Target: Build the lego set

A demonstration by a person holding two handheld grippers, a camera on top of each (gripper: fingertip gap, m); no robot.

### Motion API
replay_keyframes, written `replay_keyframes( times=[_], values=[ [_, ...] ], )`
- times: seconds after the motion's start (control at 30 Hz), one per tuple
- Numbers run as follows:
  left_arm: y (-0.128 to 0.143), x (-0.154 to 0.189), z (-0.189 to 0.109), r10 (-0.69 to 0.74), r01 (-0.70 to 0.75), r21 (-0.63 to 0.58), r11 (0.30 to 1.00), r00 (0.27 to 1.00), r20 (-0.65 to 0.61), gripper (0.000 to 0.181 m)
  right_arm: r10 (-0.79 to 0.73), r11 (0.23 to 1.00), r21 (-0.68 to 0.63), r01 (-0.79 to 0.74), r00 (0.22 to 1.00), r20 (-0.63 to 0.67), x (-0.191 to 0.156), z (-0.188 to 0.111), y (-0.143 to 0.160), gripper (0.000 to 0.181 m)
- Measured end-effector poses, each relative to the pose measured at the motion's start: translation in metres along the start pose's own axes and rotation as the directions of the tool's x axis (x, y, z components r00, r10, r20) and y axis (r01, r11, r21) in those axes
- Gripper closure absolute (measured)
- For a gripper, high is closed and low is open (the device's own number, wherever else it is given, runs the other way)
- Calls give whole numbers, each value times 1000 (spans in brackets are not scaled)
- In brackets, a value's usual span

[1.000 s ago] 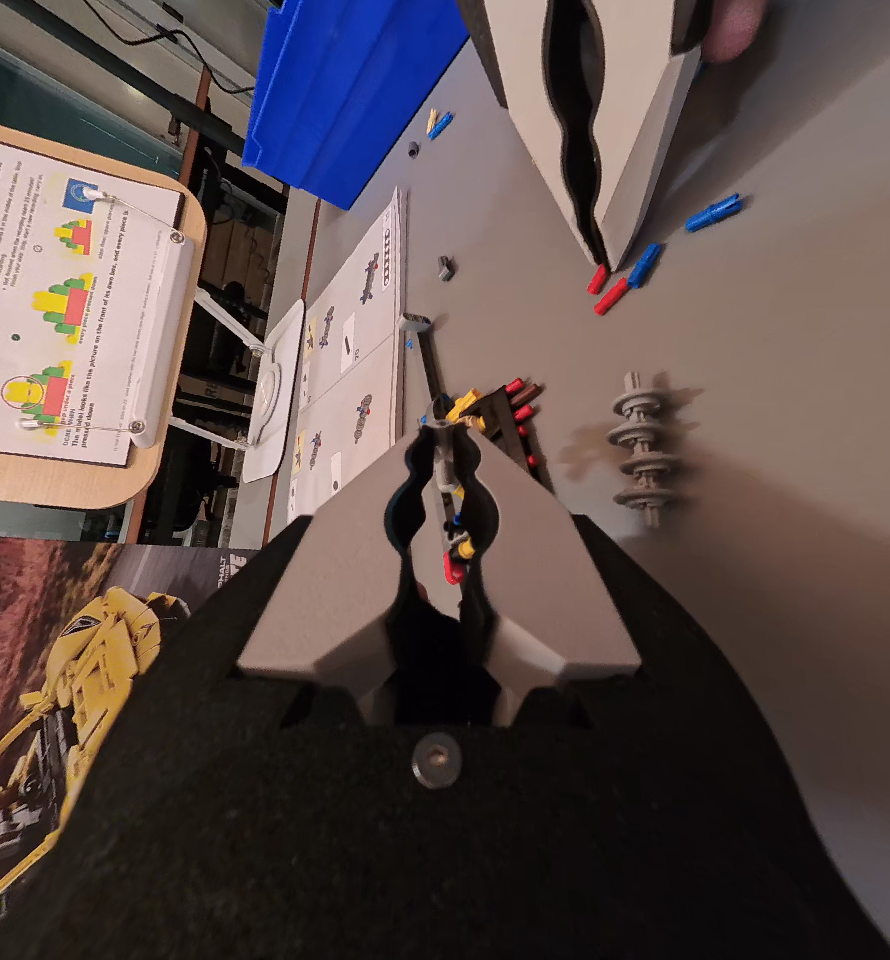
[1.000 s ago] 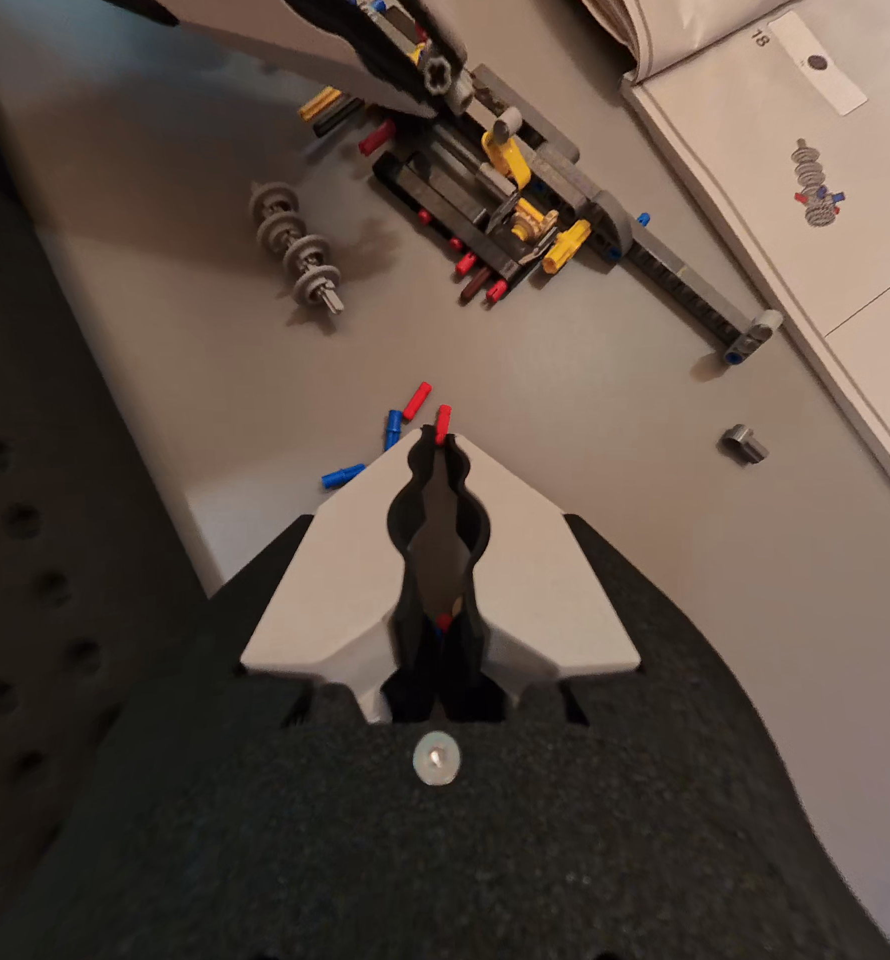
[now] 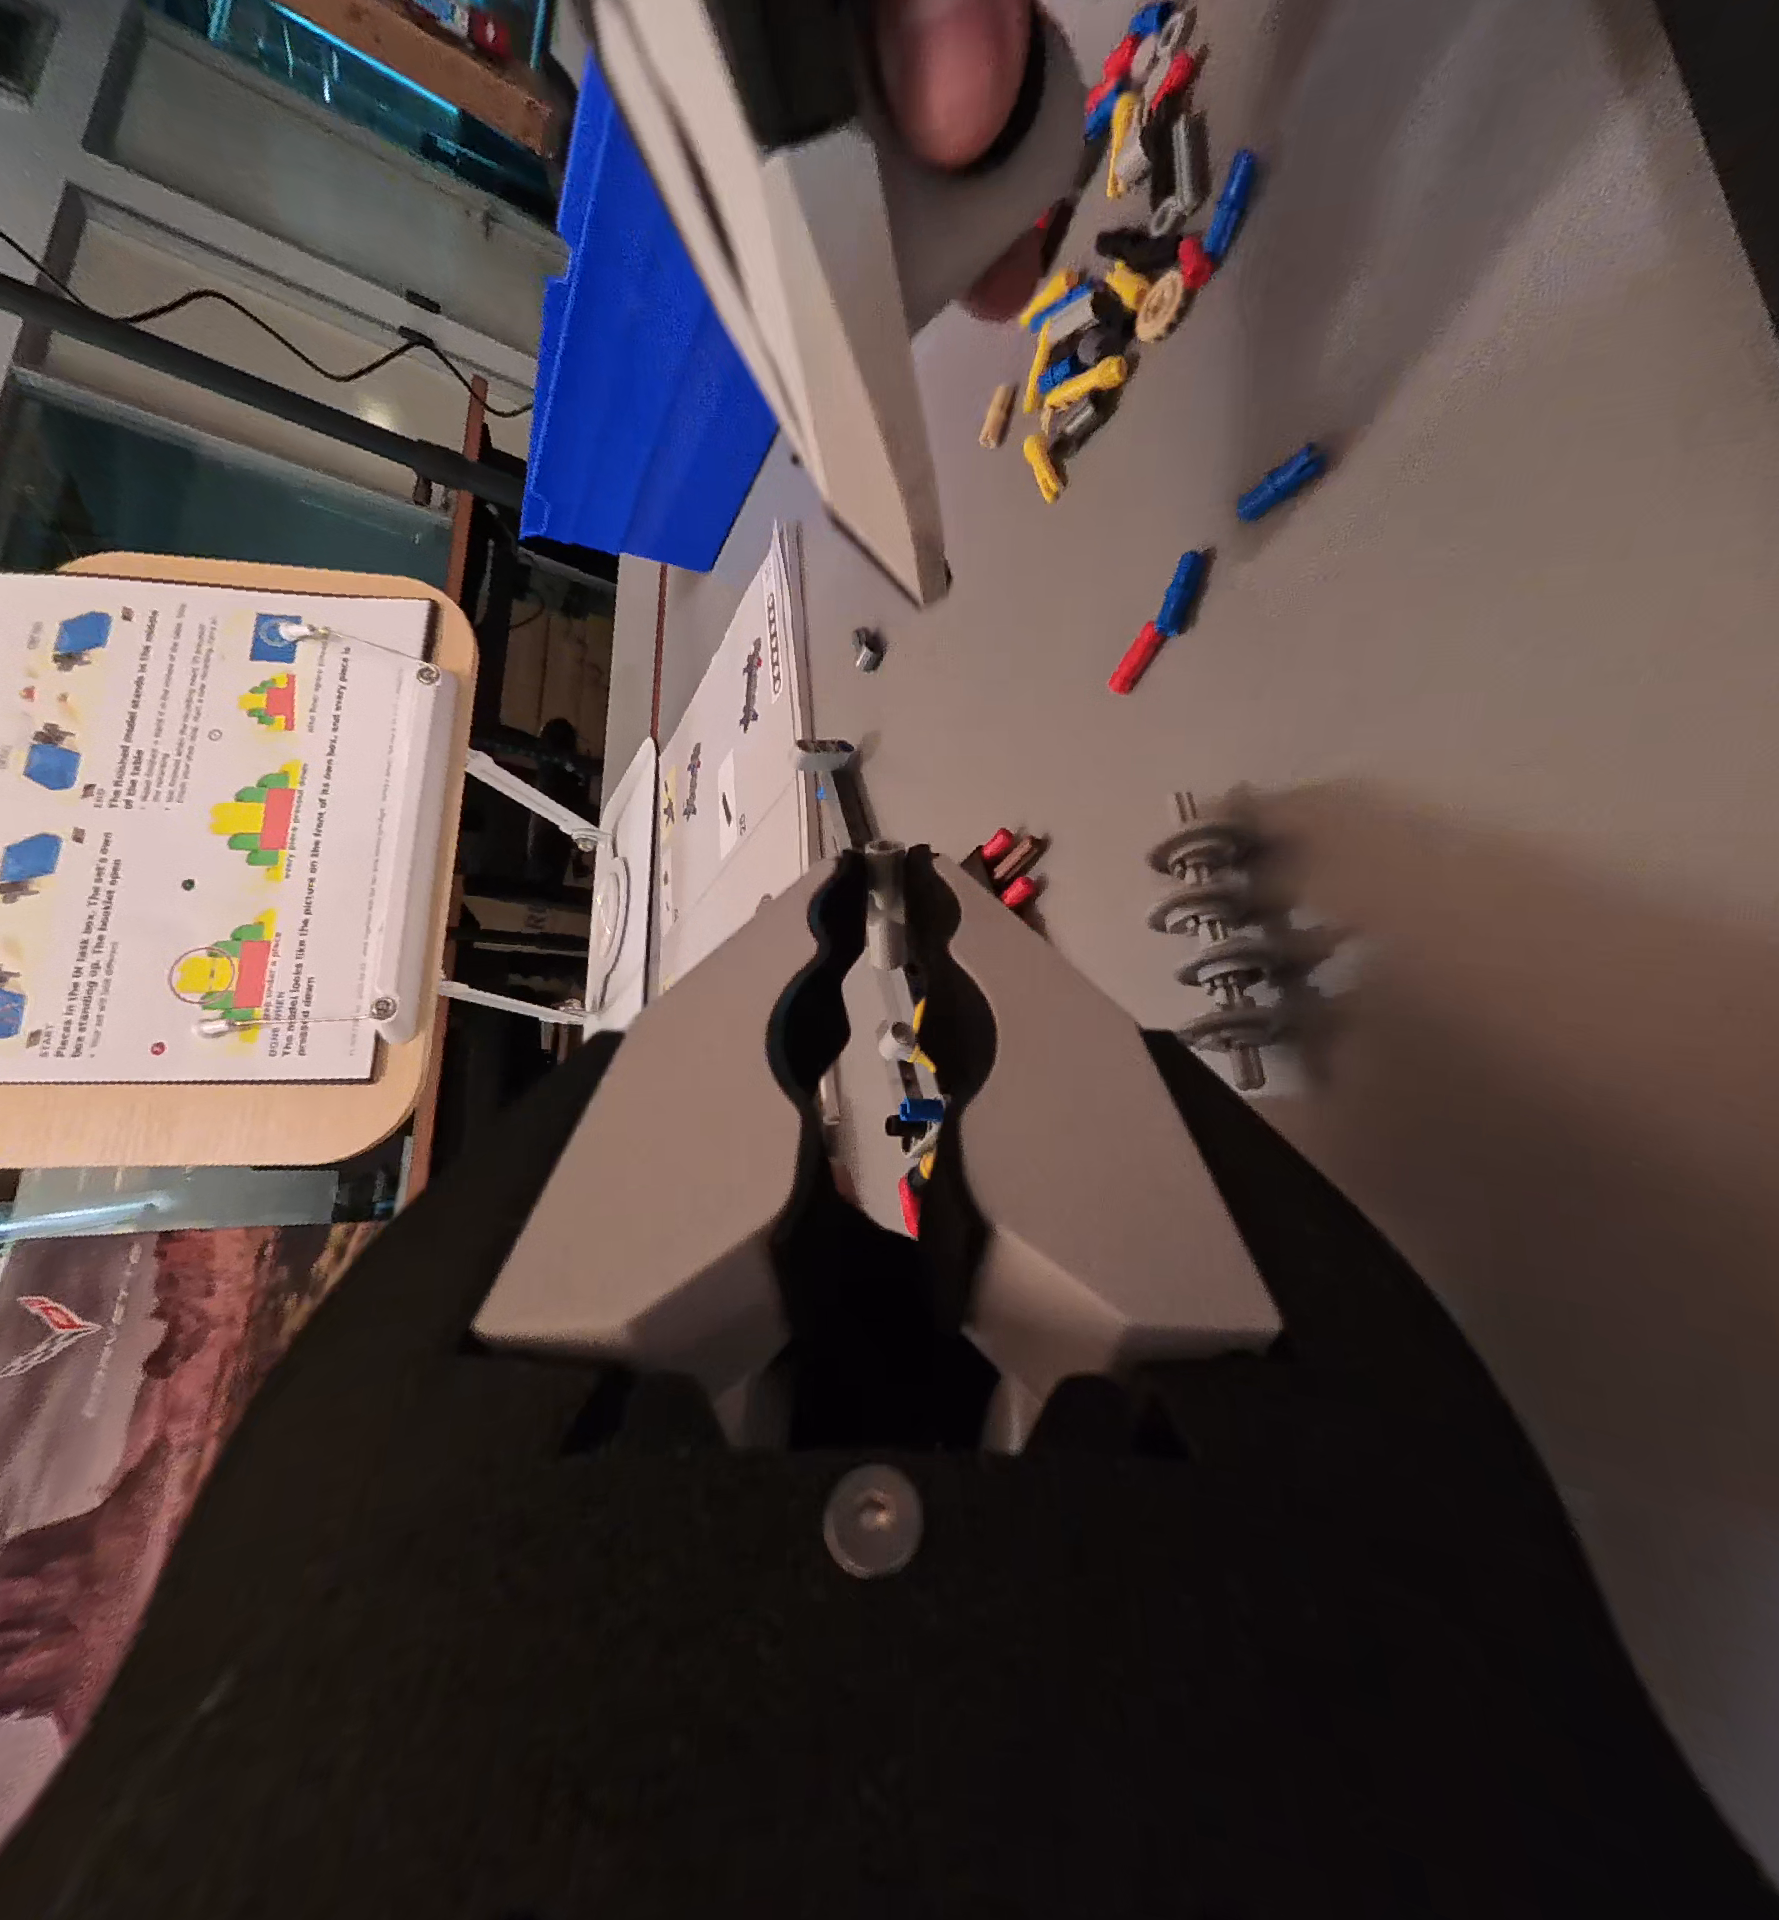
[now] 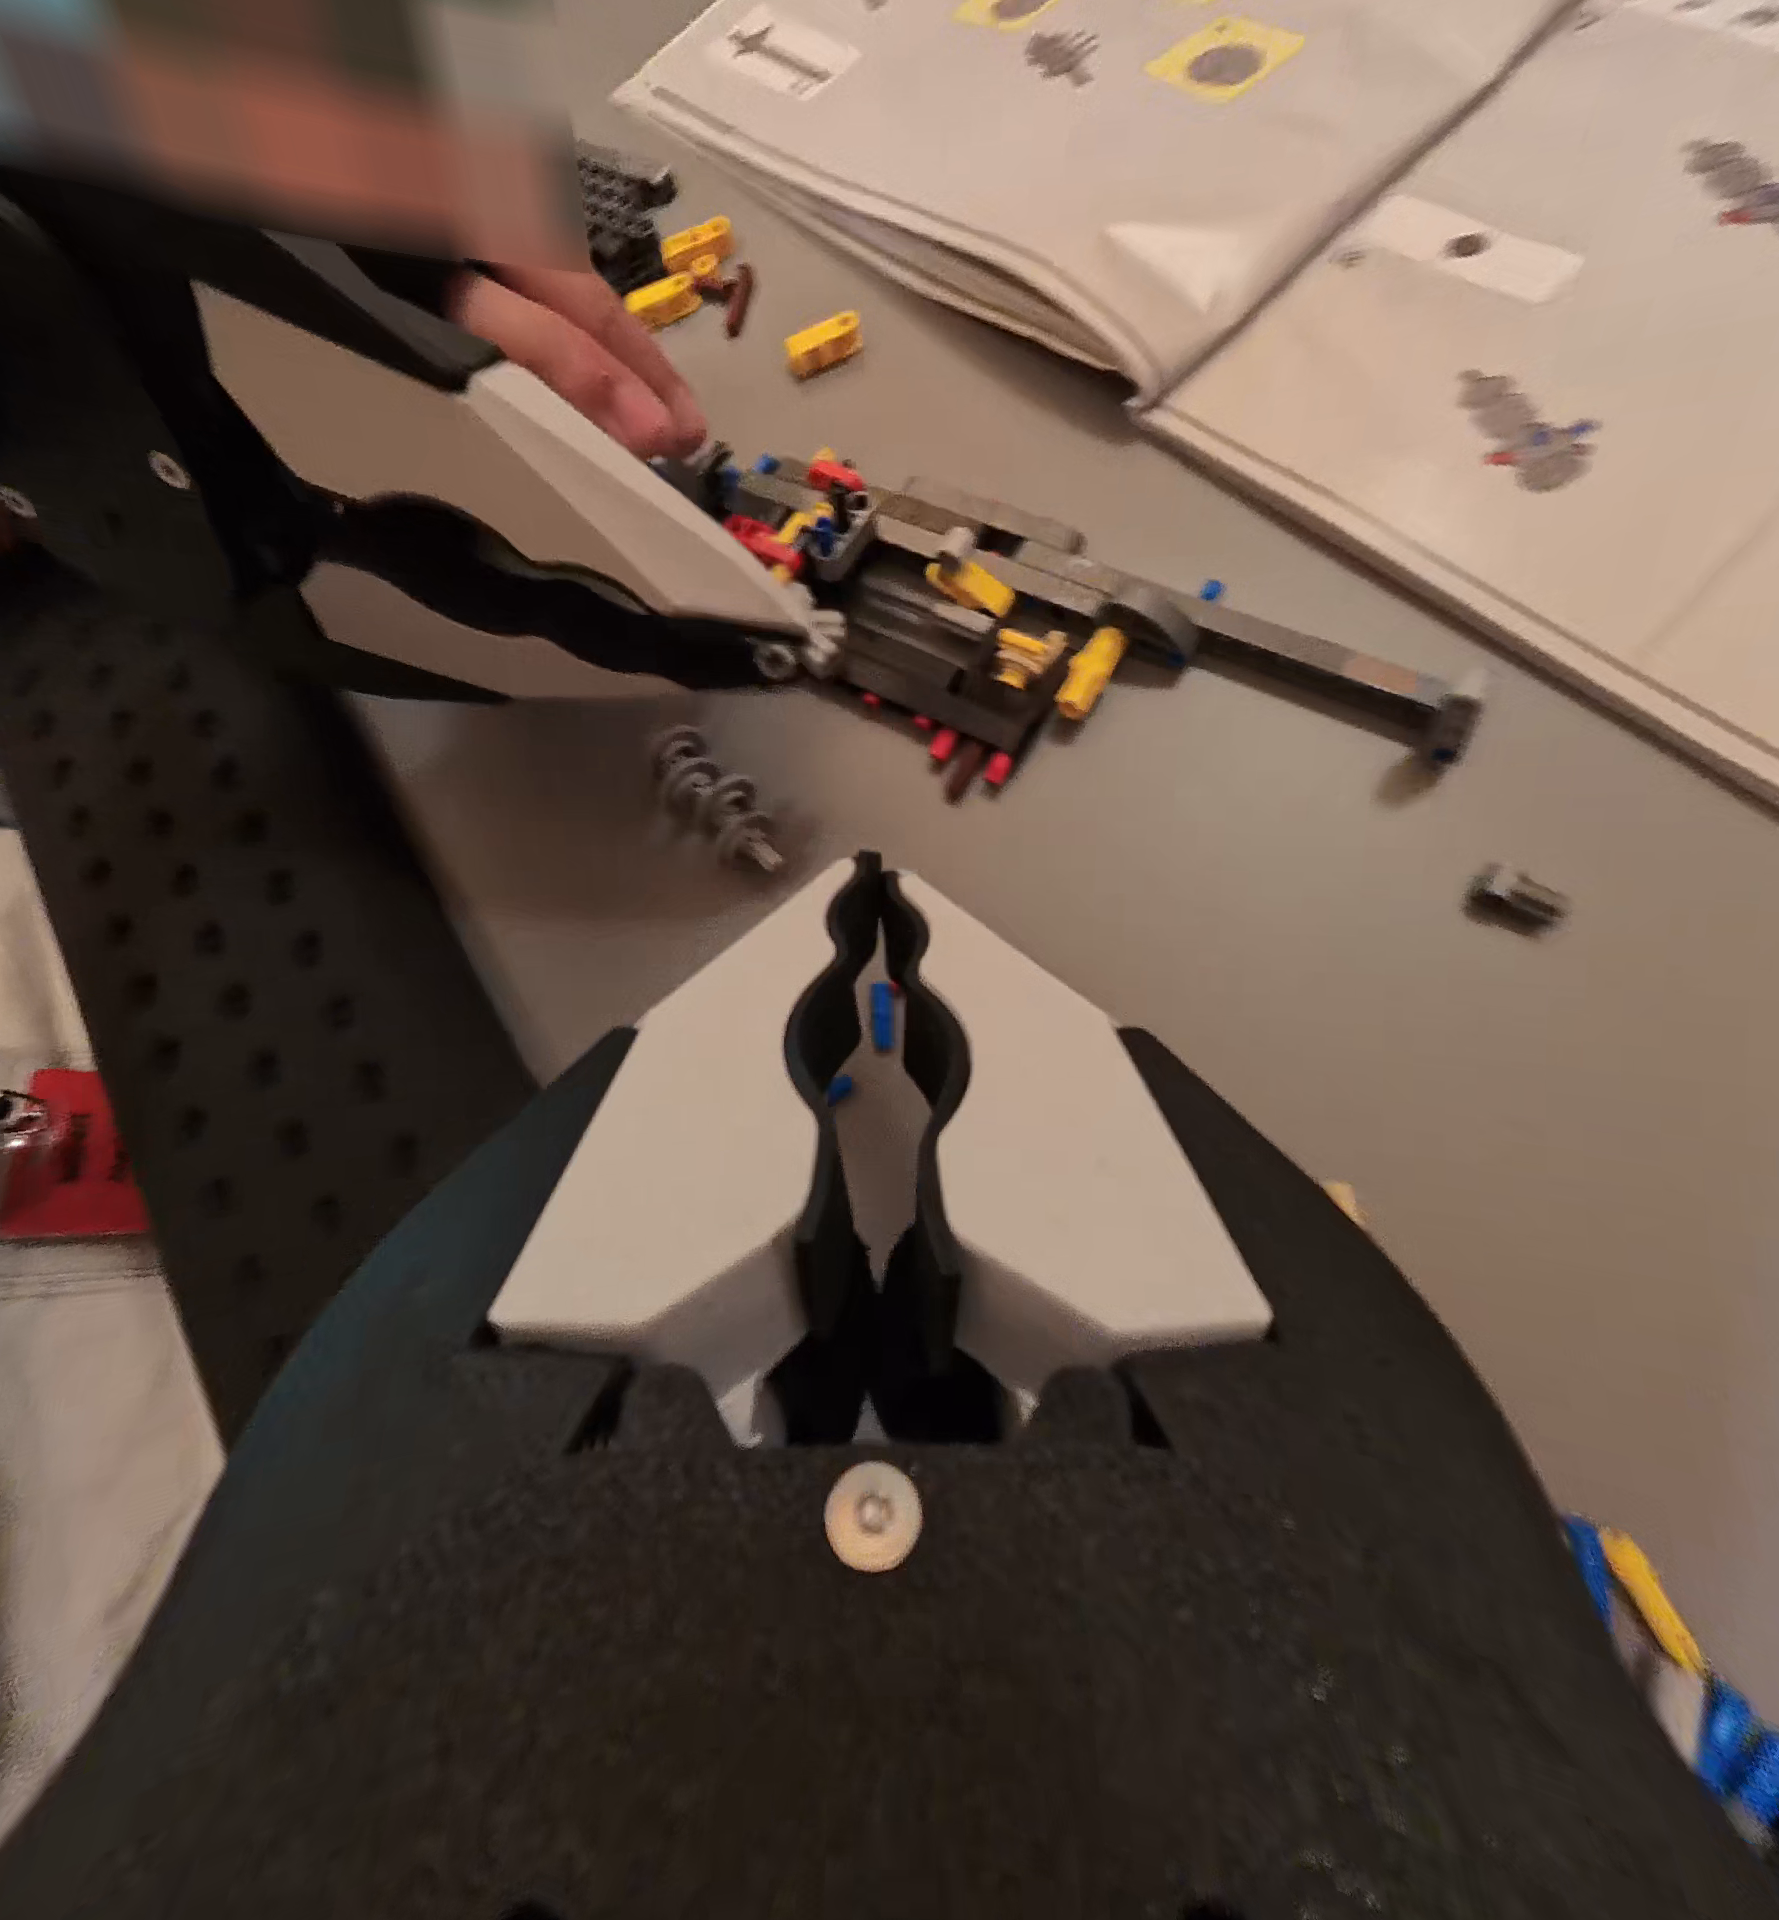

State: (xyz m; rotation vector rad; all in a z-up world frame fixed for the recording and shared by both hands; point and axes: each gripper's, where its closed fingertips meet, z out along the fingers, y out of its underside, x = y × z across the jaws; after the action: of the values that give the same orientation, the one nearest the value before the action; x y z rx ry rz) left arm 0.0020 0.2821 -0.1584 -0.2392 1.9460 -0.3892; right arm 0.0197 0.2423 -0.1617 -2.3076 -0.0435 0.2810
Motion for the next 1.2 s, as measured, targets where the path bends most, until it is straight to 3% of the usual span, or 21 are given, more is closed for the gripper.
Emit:
replay_keyframes(
  times=[0.13, 0.23, 0.3, 0.4, 0.5, 0.57, 0.7, 0.87, 0.97, 1.2],
  values=[
    [-1, 0, 1, -27, 27, 13, 1000, 1000, -1, 176, 102, 965, 254, -68, 987, -123, 15, -36, 3, 179],
    [-6, -2, 1, -34, 33, 34, 999, 999, 12, 176, 125, 921, 386, -50, 977, -171, -4, -72, 17, 179],
    [-11, -4, 0, -48, 47, 56, 997, 999, 20, 176, 70, 932, 361, -18, 989, -129, -35, -87, 37, 178],
    [-16, -4, -1, -41, 40, 65, 997, 999, 23, 176, 15, 970, 233, -76, 967, 254, -128, -102, 67, 167],
    [-21, -1, -1, -21, 19, 67, 998, 999, 34, 176, 50, 998, -44, -37, 940, 337, -185, -100, 110, 171],
    [-25, 1, -1, -13, 10, 70, 998, 999, 38, 176, 78, 988, -148, -34, 951, 300, -206, -91, 128, 168],
    [-28, 0, -2, -11, 8, 72, 997, 999, 51, 176, 105, 990, -114, -80, 966, 234, -240, -74, 143, 164],
    [-23, -2, -1, -27, 23, 59, 998, 998, 54, 176, 160, 986, -54, -158, 986, 38, -252, -74, 154, 168],
    [-23, 2, 1, -4, 2, 49, 999, 999, 50, 176, 160, 980, -108, -165, 986, -47, -257, -77, 169, 168],
    [-29, 6, 1, 38, -41, 50, 998, 998, 48, 176, 98, 974, -196, -111, 992, -77, -268, -74, 178, 168]
  ],
)
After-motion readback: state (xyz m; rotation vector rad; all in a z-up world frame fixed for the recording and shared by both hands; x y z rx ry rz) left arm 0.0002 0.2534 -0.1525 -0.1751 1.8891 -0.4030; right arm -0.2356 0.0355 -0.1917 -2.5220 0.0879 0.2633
